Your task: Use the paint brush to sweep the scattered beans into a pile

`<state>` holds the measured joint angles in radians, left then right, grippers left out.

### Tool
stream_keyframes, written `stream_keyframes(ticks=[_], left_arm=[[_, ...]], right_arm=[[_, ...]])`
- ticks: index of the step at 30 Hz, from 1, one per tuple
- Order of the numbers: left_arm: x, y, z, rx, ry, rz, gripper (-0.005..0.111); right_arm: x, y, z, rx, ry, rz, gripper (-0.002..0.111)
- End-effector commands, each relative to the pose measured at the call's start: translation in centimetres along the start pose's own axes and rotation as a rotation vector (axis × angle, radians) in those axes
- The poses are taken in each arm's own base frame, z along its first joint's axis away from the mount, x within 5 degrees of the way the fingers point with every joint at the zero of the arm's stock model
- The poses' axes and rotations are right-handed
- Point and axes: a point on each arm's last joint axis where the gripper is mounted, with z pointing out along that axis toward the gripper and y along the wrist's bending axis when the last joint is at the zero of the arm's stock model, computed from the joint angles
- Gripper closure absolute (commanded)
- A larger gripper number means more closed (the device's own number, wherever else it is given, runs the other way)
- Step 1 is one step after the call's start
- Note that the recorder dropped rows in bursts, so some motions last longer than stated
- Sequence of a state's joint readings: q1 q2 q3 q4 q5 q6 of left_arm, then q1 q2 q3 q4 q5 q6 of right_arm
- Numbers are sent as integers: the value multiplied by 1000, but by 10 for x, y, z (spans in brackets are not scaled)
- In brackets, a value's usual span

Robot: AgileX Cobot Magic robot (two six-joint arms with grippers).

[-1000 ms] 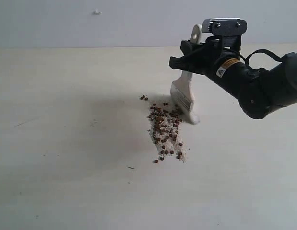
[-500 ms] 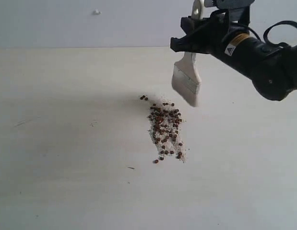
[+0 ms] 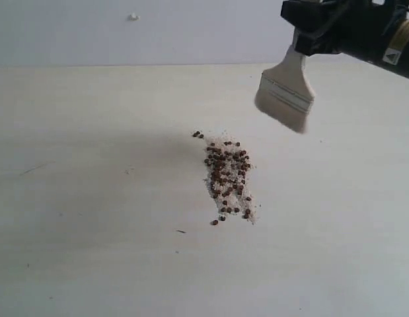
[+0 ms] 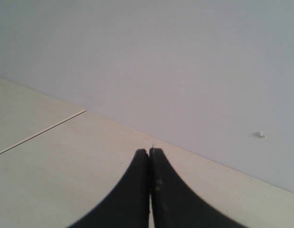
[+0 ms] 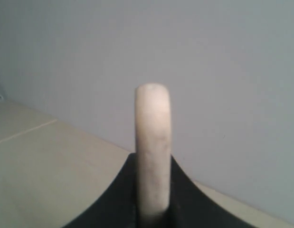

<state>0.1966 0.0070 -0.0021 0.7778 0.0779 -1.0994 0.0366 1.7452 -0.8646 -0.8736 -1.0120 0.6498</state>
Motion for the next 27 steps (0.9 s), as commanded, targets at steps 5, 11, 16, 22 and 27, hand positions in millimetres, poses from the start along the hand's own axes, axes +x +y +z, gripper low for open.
stream_keyframes(ticks=[5, 11, 16, 22, 27], left_arm=[[0, 0, -1, 0, -6, 4, 107], [0, 0, -1, 0, -6, 4, 107], [0, 0, -1, 0, -6, 5, 107], [0, 0, -1, 0, -6, 5, 107], [0, 0, -1, 0, -6, 5, 107]], right_arm=[[-3, -6, 4, -204, 66, -52, 108], [-19, 0, 9, -360, 25, -53, 108], [-24, -10, 22, -407, 70, -37, 108], [-22, -24, 38, -422, 91, -15, 108], [-21, -37, 51, -430, 96, -11, 108]])
